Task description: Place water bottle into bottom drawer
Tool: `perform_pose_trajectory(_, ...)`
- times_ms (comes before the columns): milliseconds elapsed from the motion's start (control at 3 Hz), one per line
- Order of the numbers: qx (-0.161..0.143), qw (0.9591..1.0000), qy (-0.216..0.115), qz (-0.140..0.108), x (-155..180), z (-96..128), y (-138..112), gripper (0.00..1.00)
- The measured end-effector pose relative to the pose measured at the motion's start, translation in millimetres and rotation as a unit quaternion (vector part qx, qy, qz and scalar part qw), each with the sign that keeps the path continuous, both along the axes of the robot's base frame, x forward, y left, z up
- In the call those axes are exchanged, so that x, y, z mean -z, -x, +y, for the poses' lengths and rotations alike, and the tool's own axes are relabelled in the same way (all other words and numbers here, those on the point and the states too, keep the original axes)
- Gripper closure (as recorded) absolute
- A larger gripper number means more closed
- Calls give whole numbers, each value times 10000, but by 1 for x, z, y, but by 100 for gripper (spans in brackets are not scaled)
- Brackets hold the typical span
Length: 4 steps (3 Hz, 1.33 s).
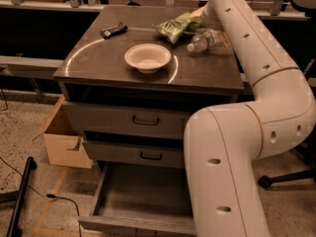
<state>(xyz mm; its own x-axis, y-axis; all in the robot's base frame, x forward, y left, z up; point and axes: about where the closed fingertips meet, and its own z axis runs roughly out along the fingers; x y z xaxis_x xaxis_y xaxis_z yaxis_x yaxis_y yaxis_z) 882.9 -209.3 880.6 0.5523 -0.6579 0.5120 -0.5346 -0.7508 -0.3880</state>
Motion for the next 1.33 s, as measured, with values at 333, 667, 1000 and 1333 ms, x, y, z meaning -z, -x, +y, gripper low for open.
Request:
perform_pose_trajectory(333, -20, 9996, 191, 203, 16, 3, -1, 15)
perform_pose_trajectory(667, -9, 9988, 325, 366, 26, 4, 1, 39)
perform_pose_trajectory(1000, 35, 9980, 348, 522, 33, 0, 7, 63)
perform_pose_trajectory(1333, 258, 9980, 107, 561, 22, -5, 18, 86)
